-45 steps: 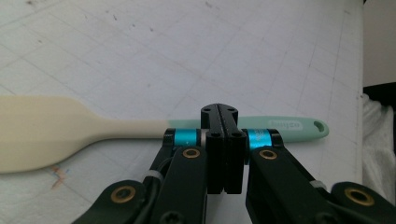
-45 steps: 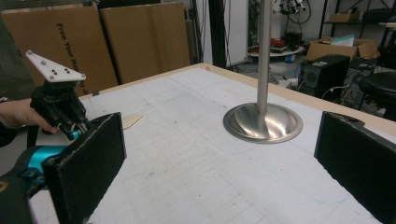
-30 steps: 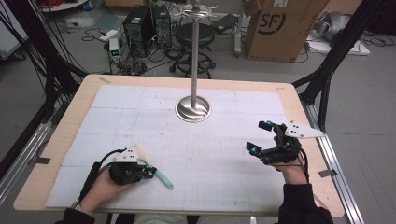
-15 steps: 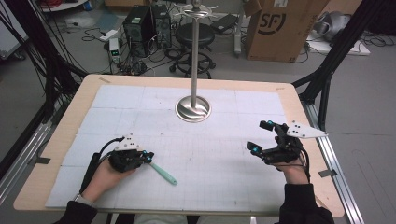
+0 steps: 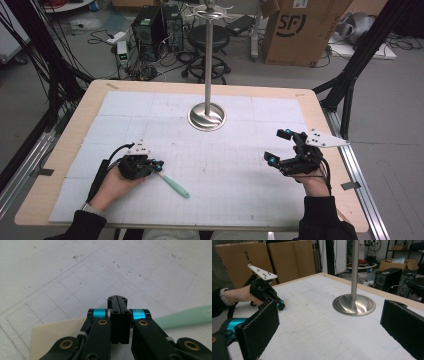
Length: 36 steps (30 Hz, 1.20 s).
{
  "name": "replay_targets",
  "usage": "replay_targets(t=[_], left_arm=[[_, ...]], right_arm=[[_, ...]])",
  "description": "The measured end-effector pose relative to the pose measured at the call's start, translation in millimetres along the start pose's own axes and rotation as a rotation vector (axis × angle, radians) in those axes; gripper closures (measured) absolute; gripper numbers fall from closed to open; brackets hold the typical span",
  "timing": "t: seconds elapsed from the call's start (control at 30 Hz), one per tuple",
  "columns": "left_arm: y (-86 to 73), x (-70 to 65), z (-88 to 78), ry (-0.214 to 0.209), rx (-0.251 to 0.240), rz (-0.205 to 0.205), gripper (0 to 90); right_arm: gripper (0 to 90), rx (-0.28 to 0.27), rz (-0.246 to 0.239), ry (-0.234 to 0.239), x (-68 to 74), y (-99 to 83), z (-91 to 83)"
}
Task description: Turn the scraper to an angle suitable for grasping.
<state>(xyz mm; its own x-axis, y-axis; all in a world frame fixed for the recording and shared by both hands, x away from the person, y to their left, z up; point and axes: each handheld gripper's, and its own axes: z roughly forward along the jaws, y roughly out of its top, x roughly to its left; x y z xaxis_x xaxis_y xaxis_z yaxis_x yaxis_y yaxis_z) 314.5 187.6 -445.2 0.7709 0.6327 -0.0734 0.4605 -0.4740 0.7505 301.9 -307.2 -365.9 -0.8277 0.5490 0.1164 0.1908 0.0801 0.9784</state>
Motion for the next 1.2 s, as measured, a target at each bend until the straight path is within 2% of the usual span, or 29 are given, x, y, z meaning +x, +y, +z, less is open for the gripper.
replay_targets(t=[0.2,0.33,0.47,0.6,0.7,0.73,0.77,0.83,0.87,0.9,1.03,1.2], left_arm=[[-4.7,-2.1,-8.7,0.009,0.024,0.014,90.0],[-12.5,-5.3,-17.4,0.022,0.023,0.030,90.0],[-20.8,-6.7,-27.3,0.016,0.028,0.017,90.0],[-27.3,-9.7,-35.5,0.027,0.035,0.016,90.0],[-33.2,-16.0,-43.8,0.057,0.035,0.031,90.0],[-33.2,-18.4,-45.6,0.053,0.018,0.045,90.0],[-32.4,-20.2,-48.4,0.050,-0.029,0.051,90.0],[-27.5,-22.4,-55.2,0.012,-0.112,0.015,90.0],[-26.2,-24.9,-57.2,-0.008,-0.140,0.012,90.0],[-25.5,-28.5,-56.7,-0.024,-0.147,0.014,90.0],[-27.5,-44.1,-46.9,-0.067,-0.086,0.063,90.0],[-27.4,-56.7,-42.7,-0.124,-0.051,0.063,90.0]], right_arm=[[0.9,-0.014,0.007,-0.008,-2.2,0.5,-4.0],[0.9,-0.009,0.008,-0.005,-2.1,0.1,-2.8],[0.9,0.000,0.005,-0.002,-2.2,-0.4,-1.3],[0.9,0.004,0.009,-0.002,-2.3,-0.6,-0.7],[0.9,0.004,0.011,0.000,-2.4,-0.7,-0.2],[0.9,0.004,0.010,0.001,-2.5,-0.6,-0.1],[0.9,0.002,0.009,0.001,-2.8,-0.6,0.3],[0.9,0.008,0.016,0.002,-3.8,-0.9,1.2],[0.9,0.010,0.014,0.000,-4.1,-1.0,1.6],[0.9,0.010,0.011,0.001,-4.3,-1.1,1.9],[0.9,0.011,0.015,0.001,-4.1,-0.8,1.5],[0.9,0.005,0.017,-0.002,-4.3,-0.4,-0.8]])
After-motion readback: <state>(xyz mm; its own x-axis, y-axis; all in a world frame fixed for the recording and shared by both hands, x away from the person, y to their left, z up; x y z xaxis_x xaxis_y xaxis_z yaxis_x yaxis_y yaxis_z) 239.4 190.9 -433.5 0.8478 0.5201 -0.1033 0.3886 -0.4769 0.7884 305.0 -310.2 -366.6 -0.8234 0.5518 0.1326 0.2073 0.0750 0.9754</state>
